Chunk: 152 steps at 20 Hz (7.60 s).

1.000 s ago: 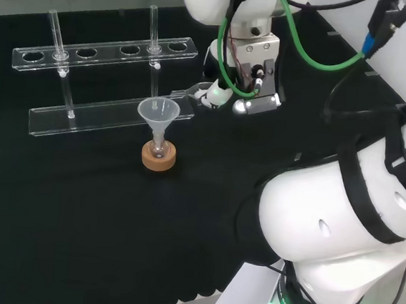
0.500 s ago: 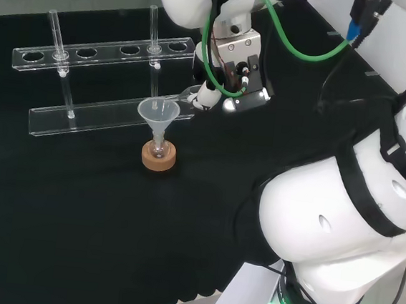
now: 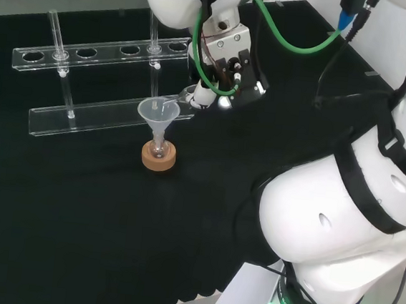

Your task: Pour all the NaCl from the weighing funnel into the round-bottom flask.

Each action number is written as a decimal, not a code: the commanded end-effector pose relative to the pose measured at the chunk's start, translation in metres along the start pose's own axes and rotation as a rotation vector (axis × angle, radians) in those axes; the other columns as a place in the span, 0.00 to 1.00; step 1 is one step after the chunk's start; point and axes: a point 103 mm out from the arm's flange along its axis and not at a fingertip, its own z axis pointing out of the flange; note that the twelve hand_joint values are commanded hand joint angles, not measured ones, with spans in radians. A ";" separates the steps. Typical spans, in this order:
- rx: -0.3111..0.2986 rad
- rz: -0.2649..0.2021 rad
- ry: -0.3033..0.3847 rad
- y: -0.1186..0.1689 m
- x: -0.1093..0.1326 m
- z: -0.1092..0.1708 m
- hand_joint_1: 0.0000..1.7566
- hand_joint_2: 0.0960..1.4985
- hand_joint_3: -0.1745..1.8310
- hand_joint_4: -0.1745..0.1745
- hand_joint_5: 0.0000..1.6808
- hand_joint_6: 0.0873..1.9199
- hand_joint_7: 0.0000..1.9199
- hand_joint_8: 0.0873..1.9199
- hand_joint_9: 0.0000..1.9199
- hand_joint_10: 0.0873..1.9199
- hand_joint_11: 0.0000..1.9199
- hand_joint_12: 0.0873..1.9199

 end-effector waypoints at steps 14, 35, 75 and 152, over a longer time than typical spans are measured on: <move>0.020 -0.013 -0.160 0.004 0.008 -0.009 0.65 0.42 0.35 1.00 0.81 0.20 0.30 0.34 0.55 0.11 0.49 0.47; 0.010 -0.009 -0.247 0.009 0.004 -0.014 0.65 0.42 0.35 1.00 0.81 0.20 0.30 0.34 0.55 0.11 0.49 0.47; -0.006 -0.021 -0.398 0.011 0.020 -0.031 0.65 0.43 0.35 1.00 0.81 0.20 0.29 0.34 0.55 0.10 0.49 0.47; 0.016 -0.018 -0.737 0.018 0.056 -0.058 0.65 0.43 0.35 1.00 0.81 0.20 0.28 0.34 0.55 0.09 0.50 0.47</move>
